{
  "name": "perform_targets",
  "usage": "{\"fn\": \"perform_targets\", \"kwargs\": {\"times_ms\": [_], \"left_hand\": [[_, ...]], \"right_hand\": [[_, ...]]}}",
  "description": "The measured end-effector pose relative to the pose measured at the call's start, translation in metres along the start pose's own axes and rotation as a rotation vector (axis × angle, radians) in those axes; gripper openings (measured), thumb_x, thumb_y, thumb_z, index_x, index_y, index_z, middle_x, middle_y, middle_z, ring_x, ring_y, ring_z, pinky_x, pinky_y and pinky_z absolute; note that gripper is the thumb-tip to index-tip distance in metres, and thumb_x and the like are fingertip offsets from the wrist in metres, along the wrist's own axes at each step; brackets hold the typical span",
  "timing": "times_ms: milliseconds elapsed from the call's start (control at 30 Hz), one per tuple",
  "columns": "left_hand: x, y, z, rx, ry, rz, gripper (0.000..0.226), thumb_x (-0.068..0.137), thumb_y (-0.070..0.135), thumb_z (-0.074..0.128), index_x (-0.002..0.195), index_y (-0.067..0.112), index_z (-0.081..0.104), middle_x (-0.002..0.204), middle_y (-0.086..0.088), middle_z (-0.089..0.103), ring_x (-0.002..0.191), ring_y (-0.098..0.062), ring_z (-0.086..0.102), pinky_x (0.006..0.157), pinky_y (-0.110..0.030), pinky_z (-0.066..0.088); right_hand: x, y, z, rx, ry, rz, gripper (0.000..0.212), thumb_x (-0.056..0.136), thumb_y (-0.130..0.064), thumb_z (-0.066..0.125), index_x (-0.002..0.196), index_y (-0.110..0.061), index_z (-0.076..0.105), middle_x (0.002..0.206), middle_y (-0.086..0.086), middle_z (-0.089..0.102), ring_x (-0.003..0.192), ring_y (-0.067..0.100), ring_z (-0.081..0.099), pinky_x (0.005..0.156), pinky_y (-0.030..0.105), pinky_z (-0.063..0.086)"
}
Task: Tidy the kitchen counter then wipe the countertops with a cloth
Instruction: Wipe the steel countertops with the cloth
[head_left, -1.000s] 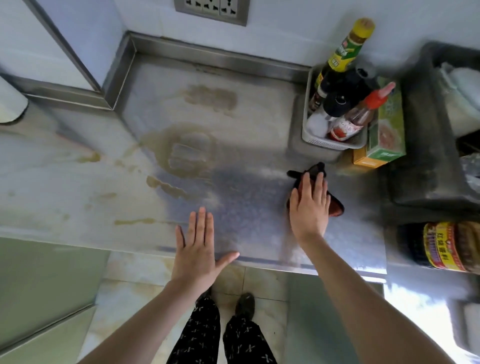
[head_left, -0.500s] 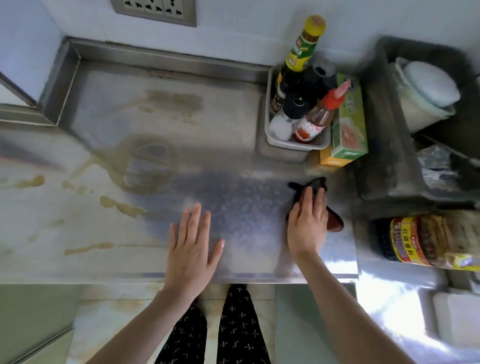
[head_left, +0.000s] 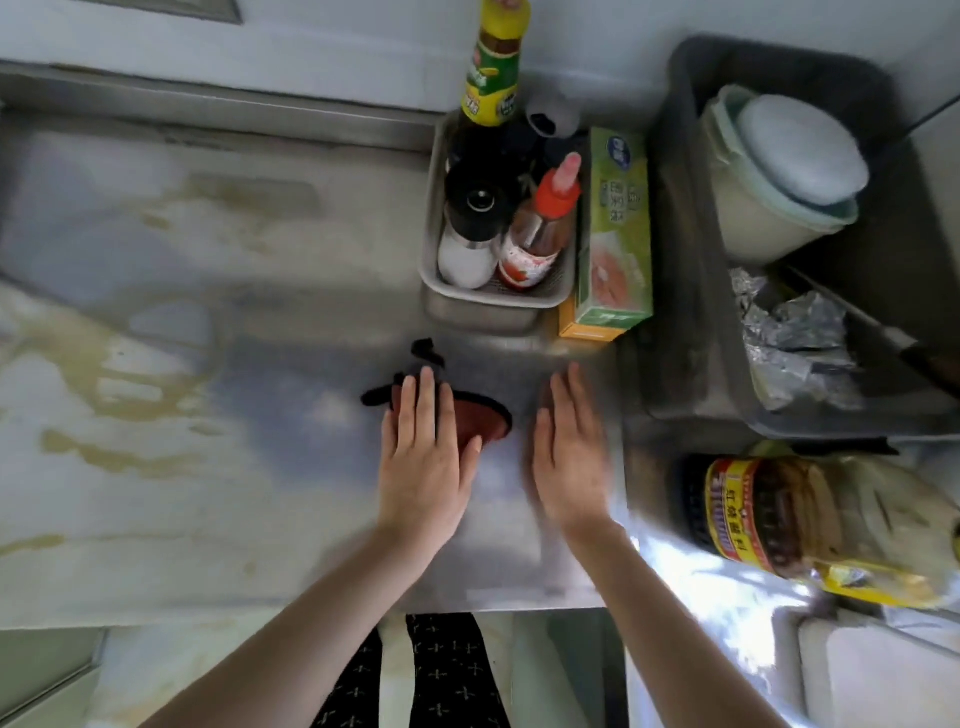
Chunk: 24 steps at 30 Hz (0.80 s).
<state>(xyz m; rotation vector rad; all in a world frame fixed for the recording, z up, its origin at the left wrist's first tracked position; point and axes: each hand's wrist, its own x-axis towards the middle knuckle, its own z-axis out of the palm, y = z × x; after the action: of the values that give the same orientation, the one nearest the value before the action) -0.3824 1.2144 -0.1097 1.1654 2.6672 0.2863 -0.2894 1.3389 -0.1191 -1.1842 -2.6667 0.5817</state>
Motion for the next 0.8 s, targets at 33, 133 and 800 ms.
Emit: {"fn": "perform_targets", "kwargs": {"times_ms": [33,133,800], "left_hand": [[0.005,0.000,0.005,0.046,-0.027,0.062,0.059,0.093,0.041,0.029,0.135,0.001,0.041,0.147,-0.022,0.033,0.136,-0.037,0.031,0.107,-0.052,0.030],[0.032,-0.021,0.007,0.128,-0.020,0.173,0.058,0.094,0.045,0.029,0.136,0.008,0.042,0.148,-0.016,0.033,0.137,-0.034,0.030,0.107,-0.049,0.032],[-0.006,-0.089,-0.015,0.140,0.013,-0.109,0.059,0.097,0.047,0.015,0.141,0.015,0.035,0.151,-0.017,0.026,0.140,-0.035,0.020,0.111,-0.044,0.020]], "right_hand": [[0.000,0.010,0.002,-0.082,-0.037,-0.044,0.051,0.098,-0.029,0.024,0.135,-0.001,0.044,0.146,0.015,0.038,0.136,0.028,0.035,0.110,0.044,0.033],[0.000,0.016,0.005,-0.254,-0.086,-0.116,0.053,0.097,-0.029,0.021,0.138,-0.002,0.040,0.146,0.015,0.038,0.135,0.030,0.036,0.111,0.046,0.022],[0.014,-0.047,0.021,-0.153,-0.080,-0.225,0.049,0.095,-0.025,0.032,0.137,-0.002,0.042,0.147,0.016,0.037,0.137,0.031,0.033,0.111,0.045,0.022]]}}
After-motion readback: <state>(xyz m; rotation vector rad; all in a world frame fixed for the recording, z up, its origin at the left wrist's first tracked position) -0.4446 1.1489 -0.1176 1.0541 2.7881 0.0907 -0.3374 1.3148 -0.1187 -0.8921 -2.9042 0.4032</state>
